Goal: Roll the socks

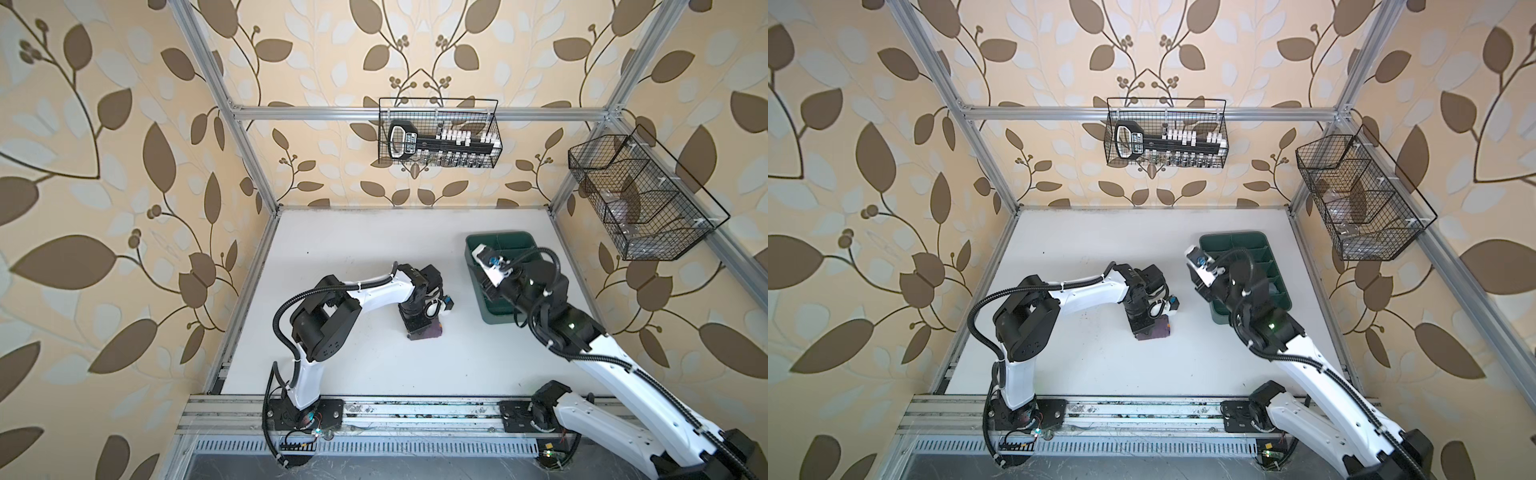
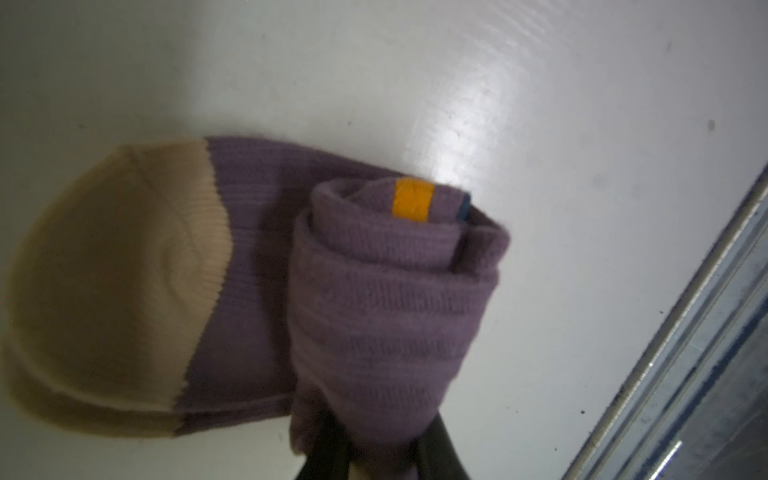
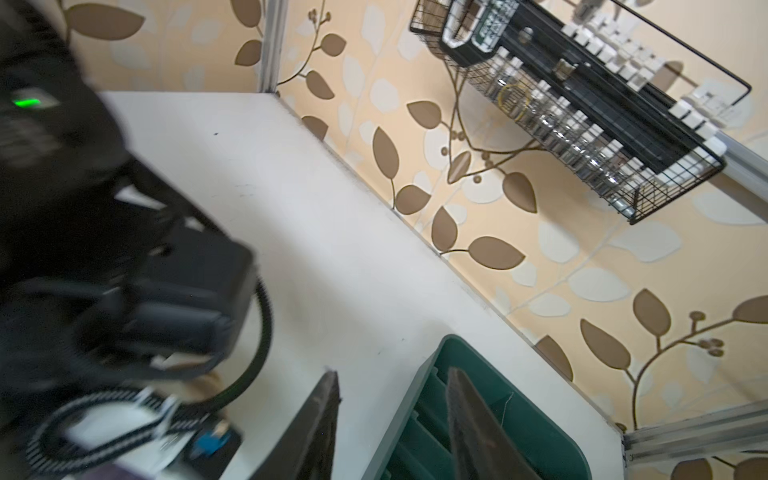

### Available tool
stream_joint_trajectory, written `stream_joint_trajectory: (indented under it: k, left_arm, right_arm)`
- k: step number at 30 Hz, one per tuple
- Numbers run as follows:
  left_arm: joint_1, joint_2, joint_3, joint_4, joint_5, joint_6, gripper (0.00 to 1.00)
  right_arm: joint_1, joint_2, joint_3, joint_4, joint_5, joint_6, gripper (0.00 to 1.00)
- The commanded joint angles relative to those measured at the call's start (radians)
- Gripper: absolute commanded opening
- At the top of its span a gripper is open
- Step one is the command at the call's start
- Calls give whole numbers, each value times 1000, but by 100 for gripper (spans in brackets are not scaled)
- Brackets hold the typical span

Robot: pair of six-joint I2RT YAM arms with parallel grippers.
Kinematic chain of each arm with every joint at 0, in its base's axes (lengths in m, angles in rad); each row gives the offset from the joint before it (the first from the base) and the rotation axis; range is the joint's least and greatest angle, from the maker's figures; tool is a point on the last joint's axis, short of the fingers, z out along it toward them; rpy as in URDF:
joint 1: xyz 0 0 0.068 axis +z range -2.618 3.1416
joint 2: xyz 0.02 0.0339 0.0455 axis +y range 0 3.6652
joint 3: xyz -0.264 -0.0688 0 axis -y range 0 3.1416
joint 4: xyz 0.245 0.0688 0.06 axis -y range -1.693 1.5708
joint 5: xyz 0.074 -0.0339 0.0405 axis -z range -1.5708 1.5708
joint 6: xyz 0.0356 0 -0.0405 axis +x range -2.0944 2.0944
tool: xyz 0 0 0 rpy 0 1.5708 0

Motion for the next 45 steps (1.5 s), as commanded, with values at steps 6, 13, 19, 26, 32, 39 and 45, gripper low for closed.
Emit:
stream_joint_trajectory:
  k: [6, 13, 19, 26, 32, 39, 45]
  left_arm:
    - [42, 103, 81, -108, 145, -30, 17]
    - [71, 145, 88, -127, 213, -9, 17]
    - [80, 162, 85, -124, 228, -7, 17]
    - [82, 173, 89, -127, 238, -4, 16]
    - [83, 160, 90, -120, 227, -6, 15]
    - [127, -21, 22, 23, 83, -115, 33]
    - [193, -317, -80, 140, -176, -206, 54]
  right_arm:
    - [462, -56, -171, -289, 330, -297, 46]
    - [511, 255, -253, 5, 364, -359, 49]
    - [429, 462, -258, 255, 239, -408, 50]
    - [352, 636, -221, 344, 134, -411, 48]
    - [352, 722, -174, 267, 104, -394, 22]
    - [399, 765, -75, -45, 110, -244, 0]
    - [390, 826, 10, -268, -24, -131, 0]
